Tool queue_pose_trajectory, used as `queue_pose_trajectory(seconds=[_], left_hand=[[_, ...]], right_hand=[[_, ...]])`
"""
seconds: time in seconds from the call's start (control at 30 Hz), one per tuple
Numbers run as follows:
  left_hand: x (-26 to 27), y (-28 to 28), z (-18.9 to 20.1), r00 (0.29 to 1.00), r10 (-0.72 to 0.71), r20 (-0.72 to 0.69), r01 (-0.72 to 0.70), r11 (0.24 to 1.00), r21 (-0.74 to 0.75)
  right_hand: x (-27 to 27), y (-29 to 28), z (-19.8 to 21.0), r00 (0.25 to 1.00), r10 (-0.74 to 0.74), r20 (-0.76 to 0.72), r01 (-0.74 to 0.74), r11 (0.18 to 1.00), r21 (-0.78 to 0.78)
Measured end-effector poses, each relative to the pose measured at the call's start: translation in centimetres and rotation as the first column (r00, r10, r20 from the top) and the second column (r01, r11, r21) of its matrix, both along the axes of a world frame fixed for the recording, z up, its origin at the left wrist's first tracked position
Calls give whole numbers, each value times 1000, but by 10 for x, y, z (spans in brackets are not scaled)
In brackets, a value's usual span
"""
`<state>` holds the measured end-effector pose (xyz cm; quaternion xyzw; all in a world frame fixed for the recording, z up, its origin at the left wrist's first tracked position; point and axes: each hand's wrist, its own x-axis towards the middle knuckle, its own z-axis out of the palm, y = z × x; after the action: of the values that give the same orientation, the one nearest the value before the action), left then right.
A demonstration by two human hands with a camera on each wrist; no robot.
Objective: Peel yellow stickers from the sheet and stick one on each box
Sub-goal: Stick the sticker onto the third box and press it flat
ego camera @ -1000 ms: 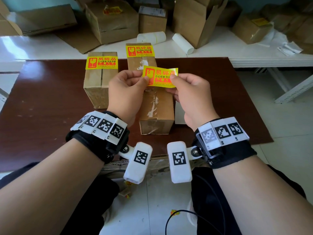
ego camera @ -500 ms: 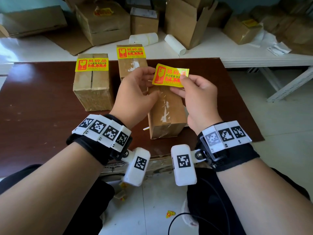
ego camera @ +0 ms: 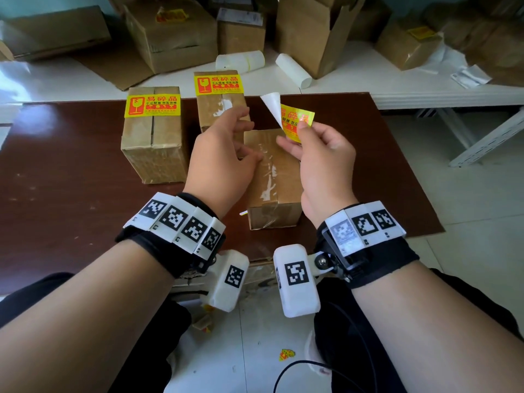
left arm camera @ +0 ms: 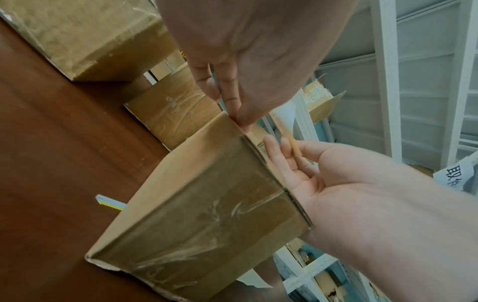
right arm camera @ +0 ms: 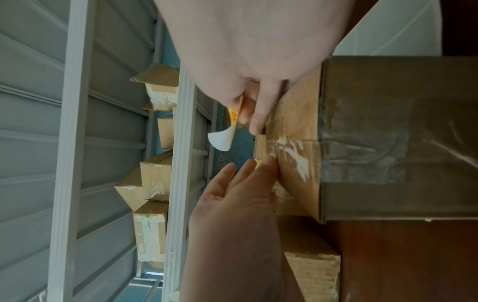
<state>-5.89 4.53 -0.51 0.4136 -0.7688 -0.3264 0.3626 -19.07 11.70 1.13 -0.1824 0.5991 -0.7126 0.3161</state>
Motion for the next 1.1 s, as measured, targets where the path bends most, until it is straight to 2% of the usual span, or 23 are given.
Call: queue_pose_trajectory(seconds=[0.17,0.27,0.43,0.63,0.7,0.83,0.97,1.1], left_hand=[[-3,2,-4,999,23,-28,-23,1000,9],[-7,6,-6,996,-29,-83,33,998,48],[-4,4,3,968,-99,-232,156,959,239],[11,-7,17,939,-180,-294,298,852,430],[15,-11,17,946,-155,-285,274,851,447],[16,-19,7,975,20,-220,103,840,533],[11,-16,1,986,10,-167,97,778,621],[6,-9,-3,994,17,-110,54,791,609]], right_hand=[[3,0,-2,1000,-4,-7,4,1000,-2],[6,0,-4,999,7,-42,-6,1000,13],[7,0,-5,998,8,-58,-7,1000,8],[2,-2,-4,999,-15,-45,15,1000,7],[1,-2,-3,1000,-16,-26,16,1000,10],[2,-2,-3,999,8,-39,-7,1000,31],[3,-2,-4,998,25,-66,-22,999,48],[0,-1,-7,997,20,-78,-16,998,60]])
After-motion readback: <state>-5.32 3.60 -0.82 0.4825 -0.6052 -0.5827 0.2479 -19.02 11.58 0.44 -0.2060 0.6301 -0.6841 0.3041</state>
